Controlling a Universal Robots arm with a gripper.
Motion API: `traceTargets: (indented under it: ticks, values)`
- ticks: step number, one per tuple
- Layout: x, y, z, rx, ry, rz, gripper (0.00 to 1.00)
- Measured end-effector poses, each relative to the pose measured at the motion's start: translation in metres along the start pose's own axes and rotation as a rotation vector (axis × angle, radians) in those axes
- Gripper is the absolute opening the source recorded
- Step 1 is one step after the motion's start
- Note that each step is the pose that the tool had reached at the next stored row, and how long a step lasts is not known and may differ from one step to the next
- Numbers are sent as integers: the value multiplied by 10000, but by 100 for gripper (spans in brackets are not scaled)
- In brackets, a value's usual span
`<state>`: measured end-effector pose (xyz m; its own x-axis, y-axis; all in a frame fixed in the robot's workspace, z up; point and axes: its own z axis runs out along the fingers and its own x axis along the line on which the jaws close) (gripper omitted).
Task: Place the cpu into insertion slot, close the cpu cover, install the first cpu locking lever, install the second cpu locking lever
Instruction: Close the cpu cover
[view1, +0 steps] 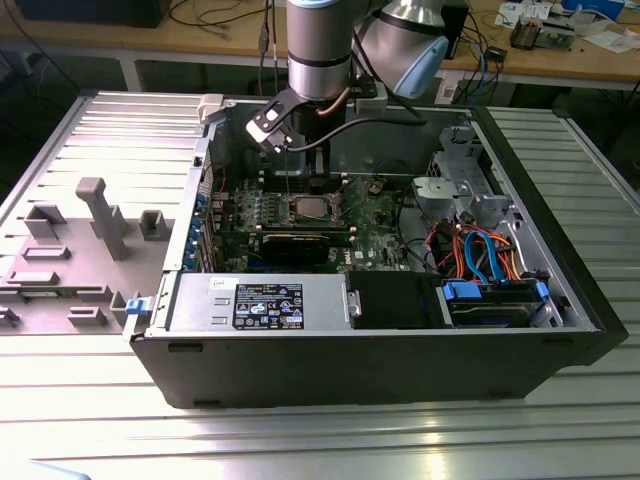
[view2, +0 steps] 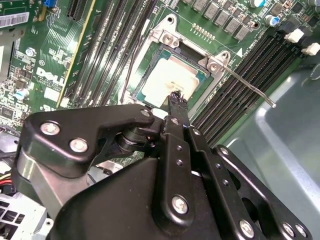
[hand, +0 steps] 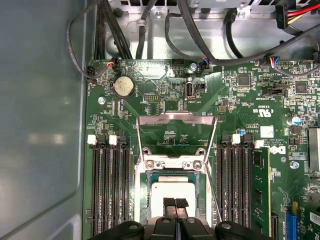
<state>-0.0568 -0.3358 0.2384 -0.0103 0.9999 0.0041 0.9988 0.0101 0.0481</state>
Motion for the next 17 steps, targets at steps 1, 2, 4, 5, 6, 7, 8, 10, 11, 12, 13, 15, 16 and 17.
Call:
traceTargets:
  ticks: [1,2,4,5,6,7,8,10,11,12,13,15,16,17]
  values:
    - [0,0,-4,0,-1,0,11]
    - [0,1,-7,-1,0,0,11]
    - [0,1,-16,0,-1,0,11]
    - [0,1,-21,0,-1,0,11]
    - [0,1,-30,0,0,0,11]
    - [0,2,-40,0,-1,0,11]
    - [0,2,-46,-1,0,0,11]
    - [0,3,-50,-1,1,0,11]
    - [0,3,-52,-1,1,0,11]
    - [0,3,-55,0,-1,0,11]
    - [0,3,-57,0,0,0,11]
    - [0,3,-62,1,-2,0,11]
    - [0,3,-65,0,-1,0,11]
    - [0,3,-66,0,0,0,11]
